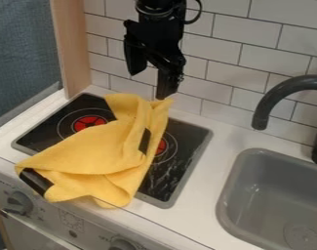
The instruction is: Fold the cloth into left side
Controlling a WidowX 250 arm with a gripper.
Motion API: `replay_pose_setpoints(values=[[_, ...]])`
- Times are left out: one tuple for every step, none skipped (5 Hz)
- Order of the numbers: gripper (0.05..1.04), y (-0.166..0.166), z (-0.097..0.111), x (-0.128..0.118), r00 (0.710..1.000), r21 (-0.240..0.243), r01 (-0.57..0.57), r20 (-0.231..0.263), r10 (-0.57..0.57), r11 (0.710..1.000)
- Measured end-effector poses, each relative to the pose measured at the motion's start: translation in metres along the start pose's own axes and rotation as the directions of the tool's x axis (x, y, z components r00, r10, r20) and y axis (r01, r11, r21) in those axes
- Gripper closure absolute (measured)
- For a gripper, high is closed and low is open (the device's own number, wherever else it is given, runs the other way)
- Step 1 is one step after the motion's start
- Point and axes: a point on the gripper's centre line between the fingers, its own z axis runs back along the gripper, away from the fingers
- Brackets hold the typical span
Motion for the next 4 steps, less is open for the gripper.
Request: replay_pose_setpoints(values=[[0.085, -0.004, -0.008, -0.004, 1.0, -0.013, 0.001, -0.027, -0.001, 1.0], [0.085, 0.01, -0.023, -0.006, 0.996, -0.015, -0.044, -0.077, 0.043, 0.999], [0.085, 0.037, -0.02, -0.004, 0.987, -0.004, -0.145, -0.066, 0.144, 0.989], [0.085, 0.062, -0.025, -0.007, 0.955, -0.002, -0.288, -0.069, 0.288, 0.958]])
